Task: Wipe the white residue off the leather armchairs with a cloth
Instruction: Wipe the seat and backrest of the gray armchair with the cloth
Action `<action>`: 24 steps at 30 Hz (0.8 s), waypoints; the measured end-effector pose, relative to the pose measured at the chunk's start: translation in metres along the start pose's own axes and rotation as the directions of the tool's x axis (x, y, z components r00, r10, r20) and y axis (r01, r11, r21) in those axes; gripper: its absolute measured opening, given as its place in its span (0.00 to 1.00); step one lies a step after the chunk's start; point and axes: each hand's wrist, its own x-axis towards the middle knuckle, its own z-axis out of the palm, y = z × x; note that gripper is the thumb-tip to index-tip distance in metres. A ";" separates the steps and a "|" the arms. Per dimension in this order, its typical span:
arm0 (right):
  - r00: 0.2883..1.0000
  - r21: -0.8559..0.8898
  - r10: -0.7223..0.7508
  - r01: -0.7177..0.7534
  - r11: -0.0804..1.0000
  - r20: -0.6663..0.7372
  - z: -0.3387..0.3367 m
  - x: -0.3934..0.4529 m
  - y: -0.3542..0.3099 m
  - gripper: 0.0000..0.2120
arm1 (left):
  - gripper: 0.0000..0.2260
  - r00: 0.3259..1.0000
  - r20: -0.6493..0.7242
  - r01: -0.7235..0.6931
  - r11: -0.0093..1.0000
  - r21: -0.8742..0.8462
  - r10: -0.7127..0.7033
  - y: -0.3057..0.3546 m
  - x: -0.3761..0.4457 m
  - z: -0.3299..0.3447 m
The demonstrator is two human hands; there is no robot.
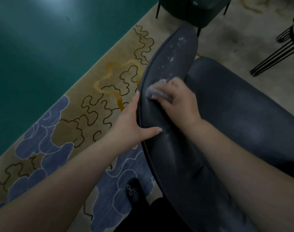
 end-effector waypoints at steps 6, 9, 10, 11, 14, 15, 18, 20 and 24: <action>0.997 -0.063 -0.078 0.078 0.995 0.015 0.006 0.029 0.018 0.11 | 0.54 0.997 -0.073 0.013 0.999 0.034 -0.010 0.005 0.023 -0.001; 0.996 -0.113 0.077 -0.081 0.990 -0.037 0.006 0.084 0.044 0.11 | 0.54 0.996 -0.084 0.026 0.998 0.059 -0.021 0.010 0.037 -0.005; 0.992 -0.085 0.116 -0.120 0.989 -0.042 0.005 0.094 0.052 0.11 | 0.54 0.996 -0.084 0.028 0.997 0.077 -0.021 0.012 0.043 -0.006; 0.991 -0.053 0.128 -0.130 0.990 -0.041 0.005 0.095 0.056 0.11 | 0.55 0.996 -0.083 0.029 0.995 0.093 -0.022 0.015 0.048 -0.008; 0.999 0.040 0.046 -0.045 0.998 -0.029 0.006 0.066 0.049 0.13 | 0.54 0.997 -0.079 0.017 0.993 0.114 -0.008 0.021 0.065 -0.010; 0.999 0.073 0.006 -0.004 0.997 -0.036 0.007 0.054 0.045 0.13 | 0.54 0.997 -0.080 0.013 0.991 0.130 -0.003 0.023 0.070 -0.010; 0.998 0.065 -0.047 0.050 0.997 -0.049 0.008 0.060 0.053 0.12 | 0.55 0.995 -0.096 0.002 0.983 0.186 0.016 0.026 0.084 -0.010; 0.998 0.002 -0.017 0.017 1.000 -0.068 0.009 0.092 0.066 0.11 | 0.55 0.994 -0.102 -0.004 0.977 0.215 0.026 0.027 0.095 -0.010; 0.971 0.020 0.209 -0.208 0.978 -0.118 0.006 0.151 0.100 0.14 | 0.53 0.993 -0.106 -0.020 0.955 0.295 0.053 0.037 0.124 -0.015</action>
